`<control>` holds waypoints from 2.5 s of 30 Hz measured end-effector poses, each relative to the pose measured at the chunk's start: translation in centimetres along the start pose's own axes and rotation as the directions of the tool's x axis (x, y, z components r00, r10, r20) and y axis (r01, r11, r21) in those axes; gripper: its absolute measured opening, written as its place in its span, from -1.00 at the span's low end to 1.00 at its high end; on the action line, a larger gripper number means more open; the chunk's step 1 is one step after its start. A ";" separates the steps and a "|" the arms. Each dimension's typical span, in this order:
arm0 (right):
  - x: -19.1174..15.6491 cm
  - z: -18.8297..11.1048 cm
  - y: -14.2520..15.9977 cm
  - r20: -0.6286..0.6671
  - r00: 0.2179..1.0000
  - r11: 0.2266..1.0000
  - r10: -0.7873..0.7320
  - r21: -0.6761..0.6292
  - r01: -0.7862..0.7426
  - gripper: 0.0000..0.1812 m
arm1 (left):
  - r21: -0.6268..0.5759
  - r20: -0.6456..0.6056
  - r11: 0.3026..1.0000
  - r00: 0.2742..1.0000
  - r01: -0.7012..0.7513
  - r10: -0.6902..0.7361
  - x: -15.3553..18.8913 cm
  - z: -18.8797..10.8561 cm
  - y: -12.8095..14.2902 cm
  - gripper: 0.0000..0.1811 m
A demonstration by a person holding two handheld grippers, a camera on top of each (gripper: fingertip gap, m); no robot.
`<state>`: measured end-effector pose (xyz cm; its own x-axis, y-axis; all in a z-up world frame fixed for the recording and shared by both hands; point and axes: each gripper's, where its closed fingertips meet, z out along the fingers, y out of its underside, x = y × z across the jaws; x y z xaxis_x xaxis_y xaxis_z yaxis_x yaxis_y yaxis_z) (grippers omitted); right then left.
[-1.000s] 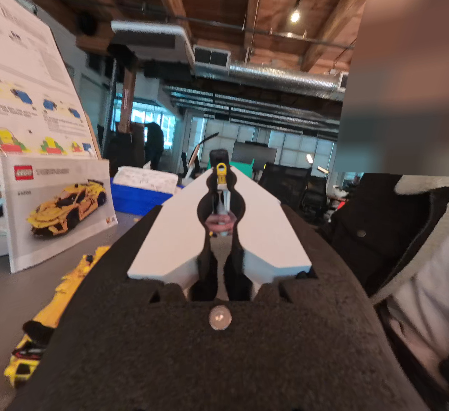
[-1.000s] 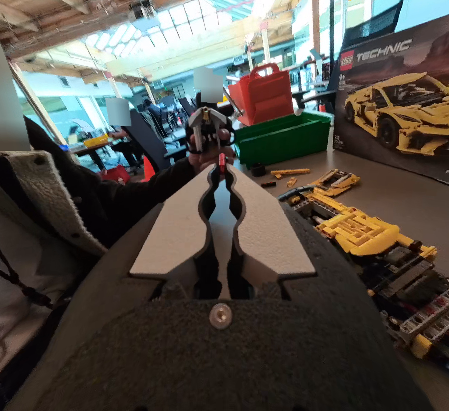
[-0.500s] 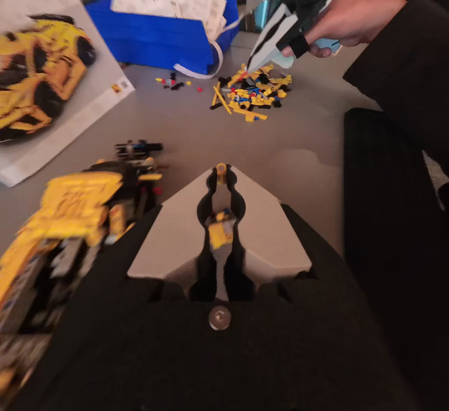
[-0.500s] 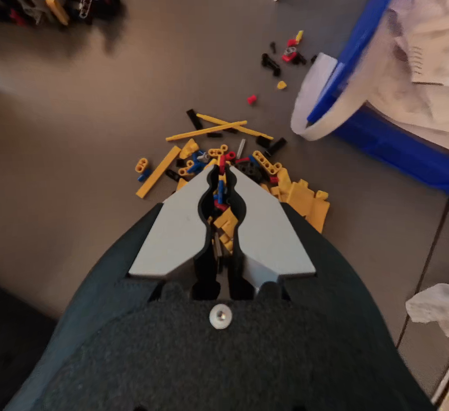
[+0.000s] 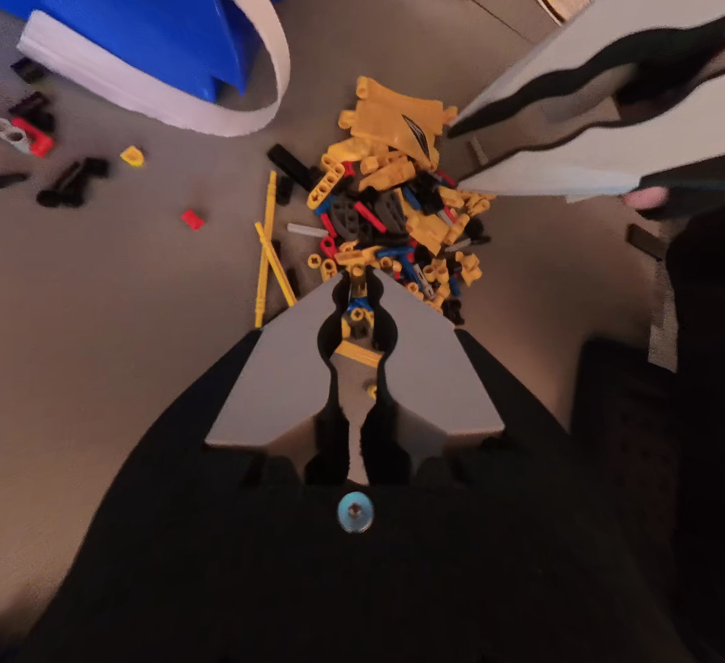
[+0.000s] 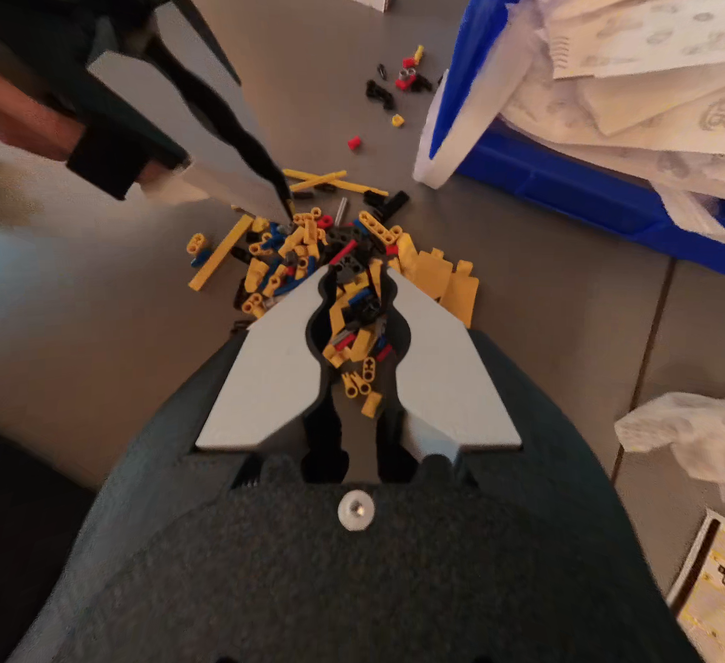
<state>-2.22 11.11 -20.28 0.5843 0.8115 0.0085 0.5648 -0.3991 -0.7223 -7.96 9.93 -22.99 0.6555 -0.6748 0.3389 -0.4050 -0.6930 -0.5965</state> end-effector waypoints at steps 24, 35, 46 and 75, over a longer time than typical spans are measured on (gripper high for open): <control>-28.1 5.2 -2.9 0.650 0.673 0.887 -0.354 0.007 0.461 -0.44 | 0.685 0.036 0.728 0.997 0.028 -0.073 -0.6 -27.5 16.4 -0.81; -29.4 9.5 -2.5 0.365 0.832 0.907 -0.417 0.112 0.405 -0.83 | 0.683 -0.024 0.699 0.963 0.213 -0.270 -2.0 -26.7 18.5 -0.81; -30.5 3.1 -9.4 0.158 0.828 0.726 -0.538 0.587 0.359 -0.83 | 0.657 -0.318 0.678 0.936 0.330 -0.148 2.2 -26.3 17.7 -0.54; -33.3 0.4 -12.5 0.033 0.863 0.599 -0.504 0.733 0.322 -0.84 | 0.836 -0.297 0.488 0.955 0.252 0.016 3.9 -30.2 15.4 -0.81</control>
<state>-28.98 -10.77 -11.75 0.1999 0.9157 0.3486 0.0993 0.3350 -0.9370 -30.92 -11.02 -8.89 0.4303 -0.7307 0.5300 0.4999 -0.2961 -0.8139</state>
